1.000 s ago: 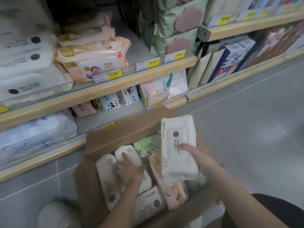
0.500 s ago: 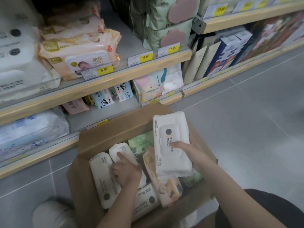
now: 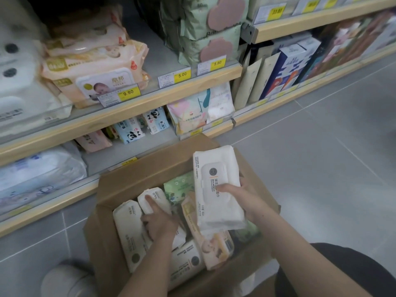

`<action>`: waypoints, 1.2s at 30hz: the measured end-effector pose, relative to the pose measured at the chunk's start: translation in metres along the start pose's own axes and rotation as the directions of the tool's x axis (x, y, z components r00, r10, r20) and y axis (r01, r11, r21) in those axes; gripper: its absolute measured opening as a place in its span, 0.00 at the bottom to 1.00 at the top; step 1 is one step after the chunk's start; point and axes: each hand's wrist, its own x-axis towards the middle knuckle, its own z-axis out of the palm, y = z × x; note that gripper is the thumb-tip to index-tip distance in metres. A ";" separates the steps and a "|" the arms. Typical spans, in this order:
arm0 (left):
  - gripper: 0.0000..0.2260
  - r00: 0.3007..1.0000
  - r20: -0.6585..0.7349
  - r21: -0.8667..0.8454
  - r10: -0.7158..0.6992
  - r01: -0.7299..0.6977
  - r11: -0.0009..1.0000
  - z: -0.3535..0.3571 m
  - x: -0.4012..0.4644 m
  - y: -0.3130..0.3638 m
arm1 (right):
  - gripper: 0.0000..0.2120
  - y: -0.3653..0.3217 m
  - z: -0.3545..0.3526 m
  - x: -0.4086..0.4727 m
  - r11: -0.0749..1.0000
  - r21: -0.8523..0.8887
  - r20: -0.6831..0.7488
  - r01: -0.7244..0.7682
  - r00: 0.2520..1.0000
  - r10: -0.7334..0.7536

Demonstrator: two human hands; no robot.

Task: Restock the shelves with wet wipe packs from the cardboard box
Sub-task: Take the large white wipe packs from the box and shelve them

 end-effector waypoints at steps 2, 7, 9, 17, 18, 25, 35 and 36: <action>0.46 0.999 0.030 -0.006 0.021 -0.021 1.000 -0.010 -0.006 -0.005 | 0.36 -0.002 0.004 -0.001 1.000 -0.022 0.008 0.013 1.000 -0.013; 0.46 0.993 0.044 0.028 0.113 -0.115 0.993 -0.054 -0.018 -0.016 | 0.16 -0.015 0.011 -0.020 0.993 -0.078 0.012 0.088 0.996 -0.087; 0.44 0.988 0.051 -0.002 0.148 -0.149 0.989 -0.077 -0.030 -0.019 | 0.16 -0.019 0.015 -0.030 0.988 -0.107 0.007 0.115 0.993 -0.115; 0.41 0.940 0.015 0.056 0.340 -0.340 0.939 -0.180 -0.070 -0.041 | 0.31 -0.040 0.034 -0.070 0.945 -0.262 0.068 0.194 0.981 -0.182; 0.41 0.935 -0.012 0.062 0.354 -0.352 0.934 -0.195 -0.072 -0.045 | 0.29 -0.045 0.039 -0.075 0.931 -0.295 0.076 0.216 0.976 -0.203; 0.39 0.899 -0.182 0.052 0.399 -0.397 0.917 -0.299 -0.085 -0.074 | 0.31 -0.102 0.097 -0.117 0.831 -0.403 0.200 0.384 0.923 -0.330; 0.41 0.850 -0.446 -0.151 0.279 -0.379 0.913 -0.421 -0.076 -0.146 | 0.37 -0.189 0.252 -0.124 0.327 -0.663 0.470 0.673 0.715 -0.518; 0.41 0.848 -0.463 -0.179 0.260 -0.377 0.909 -0.429 -0.072 -0.153 | 0.38 -0.195 0.271 -0.124 0.278 -0.664 0.496 0.694 0.687 -0.530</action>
